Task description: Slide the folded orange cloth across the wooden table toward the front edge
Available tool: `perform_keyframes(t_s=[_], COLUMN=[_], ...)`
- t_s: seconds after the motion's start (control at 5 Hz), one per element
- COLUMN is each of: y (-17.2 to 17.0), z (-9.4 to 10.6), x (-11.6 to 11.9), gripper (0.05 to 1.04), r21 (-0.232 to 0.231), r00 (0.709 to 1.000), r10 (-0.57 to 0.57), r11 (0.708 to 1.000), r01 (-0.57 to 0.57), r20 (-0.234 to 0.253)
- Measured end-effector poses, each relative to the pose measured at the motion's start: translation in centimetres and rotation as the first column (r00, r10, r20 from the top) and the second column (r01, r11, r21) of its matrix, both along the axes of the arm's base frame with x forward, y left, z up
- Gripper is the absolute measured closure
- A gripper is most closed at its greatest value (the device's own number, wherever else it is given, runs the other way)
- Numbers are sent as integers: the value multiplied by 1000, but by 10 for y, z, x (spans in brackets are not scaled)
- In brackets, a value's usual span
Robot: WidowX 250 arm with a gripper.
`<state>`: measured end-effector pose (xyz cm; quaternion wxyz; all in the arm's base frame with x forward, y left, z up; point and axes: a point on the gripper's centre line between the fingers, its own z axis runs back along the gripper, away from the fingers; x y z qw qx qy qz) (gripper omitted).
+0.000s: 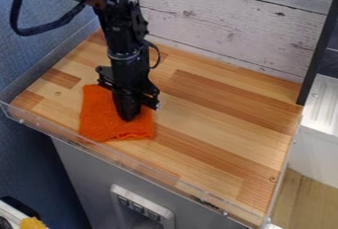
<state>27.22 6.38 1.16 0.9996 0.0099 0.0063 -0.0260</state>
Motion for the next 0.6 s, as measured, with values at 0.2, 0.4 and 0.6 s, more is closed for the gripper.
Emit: perform_keyframes(t_s=[0.2, 0.4, 0.6], y=[-4, -7, -9], z=[11, 17, 17], x=[-6, -10, -14], gripper=[852, 594, 288], r21=[-9, -19, -26], r00=[999, 999, 998], r10=[36, 53, 56], r11=[999, 998, 998], r01=[-36, -53, -56], r20=[2, 6, 2])
